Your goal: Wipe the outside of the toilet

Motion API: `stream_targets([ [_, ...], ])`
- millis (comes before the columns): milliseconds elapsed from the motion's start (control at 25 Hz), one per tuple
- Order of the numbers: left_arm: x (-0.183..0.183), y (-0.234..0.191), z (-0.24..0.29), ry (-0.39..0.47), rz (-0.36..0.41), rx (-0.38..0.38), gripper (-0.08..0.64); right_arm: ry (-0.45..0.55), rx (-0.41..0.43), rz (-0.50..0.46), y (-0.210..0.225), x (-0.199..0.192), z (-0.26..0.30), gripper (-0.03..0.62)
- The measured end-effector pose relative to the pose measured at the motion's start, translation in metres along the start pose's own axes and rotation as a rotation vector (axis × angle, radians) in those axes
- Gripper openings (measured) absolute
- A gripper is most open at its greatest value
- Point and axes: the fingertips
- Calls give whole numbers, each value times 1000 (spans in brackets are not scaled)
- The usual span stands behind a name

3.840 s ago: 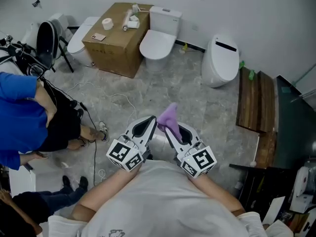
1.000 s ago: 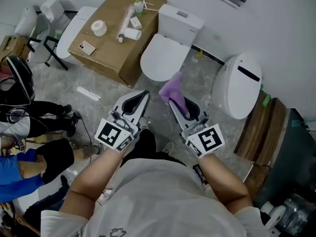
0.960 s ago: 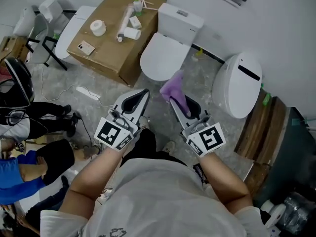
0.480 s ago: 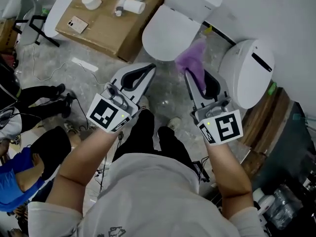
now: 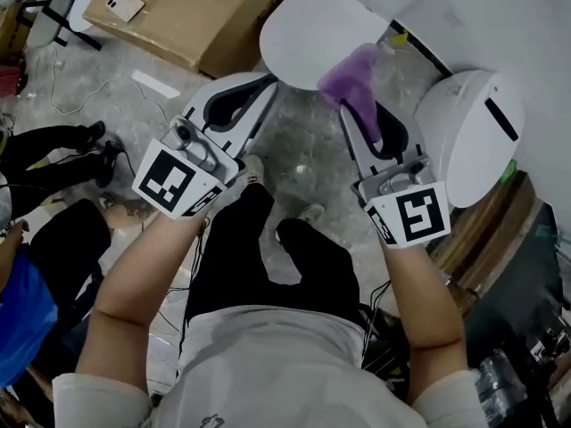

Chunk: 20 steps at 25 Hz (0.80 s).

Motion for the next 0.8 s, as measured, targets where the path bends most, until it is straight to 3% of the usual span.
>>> stream_targets([
  [360, -169, -17, -4, 8, -19, -60, 6, -22, 47, 29, -17, -189, 38, 97],
  [560, -278, -40, 2, -17, 49, -184, 6, -31, 66, -13, -27, -317, 79, 97],
  [680, -354, -49, -4, -91, 109, -286, 6, -51, 88, -20, -47, -400, 102, 97],
  [800, -412, -61, -12, -107, 125, -313, 6, -66, 120, -41, -62, -464, 123, 97],
])
Point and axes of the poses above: the fingertips, and each gripper's own axes: z forward along the fingers, y to its right, x out of its top, and after that the axes turned 14 degrees about -x, right-handed
